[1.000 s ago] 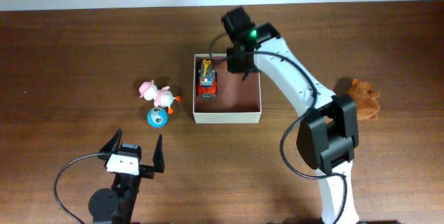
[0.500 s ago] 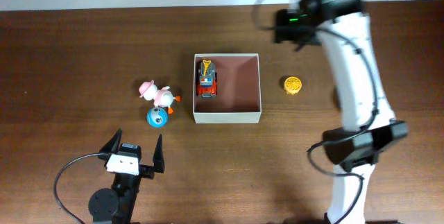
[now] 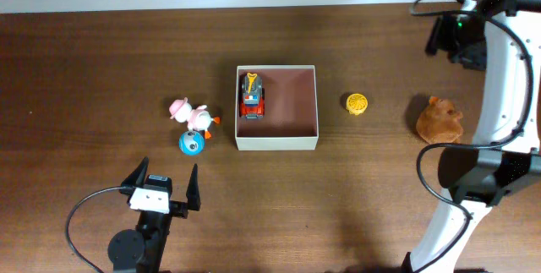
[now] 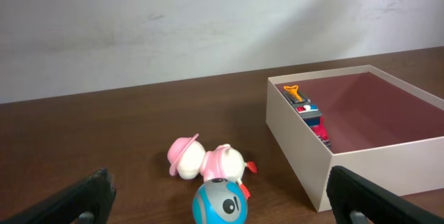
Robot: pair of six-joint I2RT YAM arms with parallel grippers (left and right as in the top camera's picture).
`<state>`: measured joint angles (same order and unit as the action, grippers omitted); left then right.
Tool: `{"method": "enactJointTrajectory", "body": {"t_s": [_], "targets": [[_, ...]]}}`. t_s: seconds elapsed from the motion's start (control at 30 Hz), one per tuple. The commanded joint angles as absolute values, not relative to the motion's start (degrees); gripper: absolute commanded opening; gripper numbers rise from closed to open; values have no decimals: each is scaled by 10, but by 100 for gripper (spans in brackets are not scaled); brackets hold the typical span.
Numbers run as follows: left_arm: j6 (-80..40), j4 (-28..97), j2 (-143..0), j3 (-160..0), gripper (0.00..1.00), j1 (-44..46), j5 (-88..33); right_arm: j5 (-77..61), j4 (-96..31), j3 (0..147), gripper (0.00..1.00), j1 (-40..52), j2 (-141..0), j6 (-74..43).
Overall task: Pack container
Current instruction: 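Raise the right gripper and move it over the brown bear, then grasp the brown plush bear with the right gripper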
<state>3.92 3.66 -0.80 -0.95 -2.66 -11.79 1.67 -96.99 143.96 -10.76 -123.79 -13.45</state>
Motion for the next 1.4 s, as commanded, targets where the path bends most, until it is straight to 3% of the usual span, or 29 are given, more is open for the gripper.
{"method": "enactJointTrajectory", "body": {"t_s": [0.0, 0.37, 0.67, 1.0, 1.13, 1.3, 1.37], "targets": [[48, 36, -3, -5, 100, -28, -118, 14, -973, 1381, 68, -143, -1223, -122], [48, 36, -3, -5, 100, -28, -118, 45, -924, 1205, 68, -240, -1223, -119], [48, 36, -3, -5, 100, -28, -118, -24, -854, 1150, 68, -228, -1223, -16], [48, 36, -3, -5, 99, -28, -118, -34, -725, 976, 67, -226, -1223, -8], [48, 36, -3, -5, 100, -28, -118, -46, -681, 928, 54, -226, -1223, -9], [48, 36, -3, -5, 100, -28, -118, -46, -667, 922, 25, -225, -1223, -9], [48, 36, -3, -5, 100, -28, -118, -46, -665, 922, 25, -225, -1223, -11]]}}
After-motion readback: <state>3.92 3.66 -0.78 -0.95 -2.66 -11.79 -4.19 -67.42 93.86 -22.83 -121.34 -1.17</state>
